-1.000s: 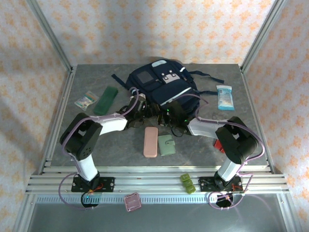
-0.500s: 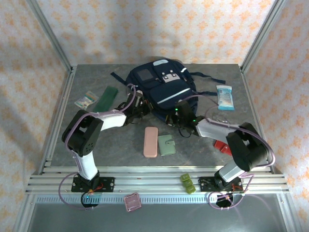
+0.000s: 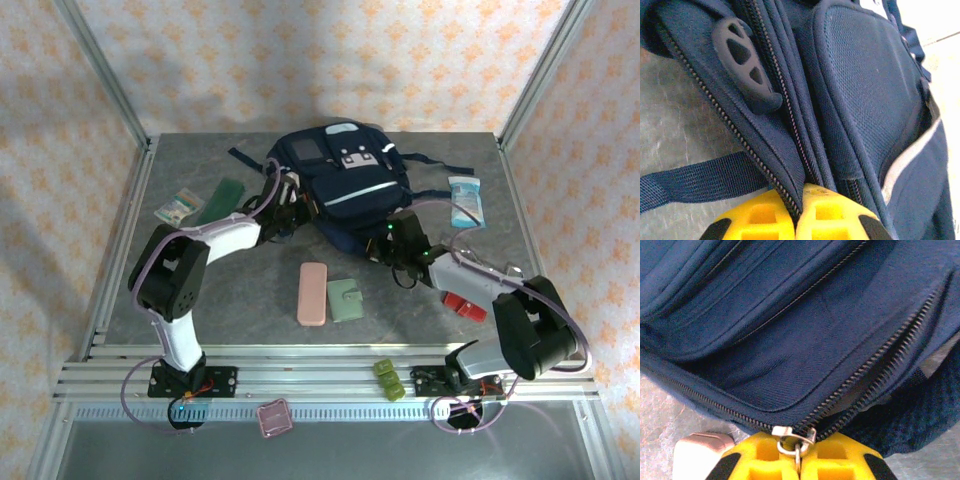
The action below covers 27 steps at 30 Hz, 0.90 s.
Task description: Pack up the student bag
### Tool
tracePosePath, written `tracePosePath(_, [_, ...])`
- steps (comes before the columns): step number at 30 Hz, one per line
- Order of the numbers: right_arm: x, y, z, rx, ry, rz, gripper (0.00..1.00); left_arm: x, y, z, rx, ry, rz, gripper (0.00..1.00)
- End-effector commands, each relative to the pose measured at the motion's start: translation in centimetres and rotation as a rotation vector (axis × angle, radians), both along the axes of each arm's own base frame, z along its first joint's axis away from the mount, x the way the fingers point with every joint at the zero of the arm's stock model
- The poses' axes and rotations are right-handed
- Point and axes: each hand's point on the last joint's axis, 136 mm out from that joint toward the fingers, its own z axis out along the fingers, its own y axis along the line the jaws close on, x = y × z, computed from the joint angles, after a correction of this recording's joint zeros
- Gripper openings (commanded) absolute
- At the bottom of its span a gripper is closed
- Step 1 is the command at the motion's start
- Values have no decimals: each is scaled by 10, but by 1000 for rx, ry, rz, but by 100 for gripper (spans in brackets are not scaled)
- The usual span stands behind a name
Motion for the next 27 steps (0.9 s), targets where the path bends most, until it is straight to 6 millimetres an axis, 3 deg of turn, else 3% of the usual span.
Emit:
tracePosePath(1, [-13,11,8,-32,13,23,0,54,38,28,118,-127,122,0])
tracePosePath(2, [-13,24,14,-5,1,45,0,59,38,37,126,-141,126,0])
tracePosePath(4, [-11,46,20,45,-12,77,0,67,37,32,150,-128,130,4])
tracePosePath(6, [-5,66,24,96,-21,97,0,69,40,38,160,-131,138,35])
tracePosePath(7, [-1,74,25,111,-23,103,0,67,42,38,163,-128,141,46])
tracePosePath(9, [8,90,26,135,-30,118,0,58,47,45,167,-126,148,59])
tracePosePath(16, [19,108,19,145,-22,147,0,-5,57,37,106,-68,130,71])
tracePosePath(21, [19,106,14,135,-16,143,0,-48,28,15,-3,1,53,73])
tracePosePath(27, [18,107,10,139,-9,140,0,-53,-18,-6,-16,51,-30,73])
